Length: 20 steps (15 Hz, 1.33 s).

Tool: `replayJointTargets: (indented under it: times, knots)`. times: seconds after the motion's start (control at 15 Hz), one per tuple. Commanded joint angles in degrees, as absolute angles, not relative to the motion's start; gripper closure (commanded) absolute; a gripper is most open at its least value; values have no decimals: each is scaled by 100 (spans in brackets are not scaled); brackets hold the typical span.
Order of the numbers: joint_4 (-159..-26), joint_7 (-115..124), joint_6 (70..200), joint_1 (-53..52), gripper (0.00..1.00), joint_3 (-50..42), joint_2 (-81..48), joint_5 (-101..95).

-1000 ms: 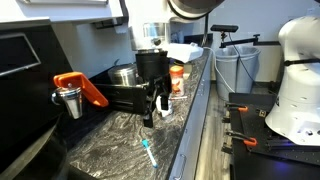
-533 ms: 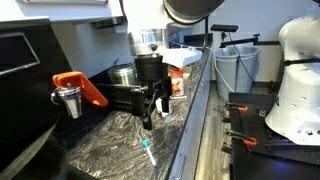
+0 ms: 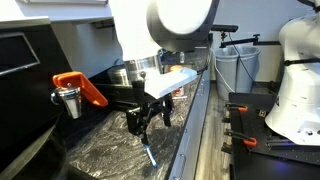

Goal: Put the marker in the cabinet

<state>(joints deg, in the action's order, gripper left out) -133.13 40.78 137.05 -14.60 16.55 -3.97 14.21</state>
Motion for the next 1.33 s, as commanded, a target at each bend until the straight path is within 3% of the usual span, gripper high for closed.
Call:
replayJointTargets:
  times: [0.0, 0.53, 1.27]
  knots:
    - [-12834, 5118, 13757, -1686, 0, 1570, -1035, 1001]
    - [-12620, 6818, 14226, -2106, 0, 1237, -1724, 414]
    - [-12333, 6872, 14550, -2140, 0, 943, -2271, 260]
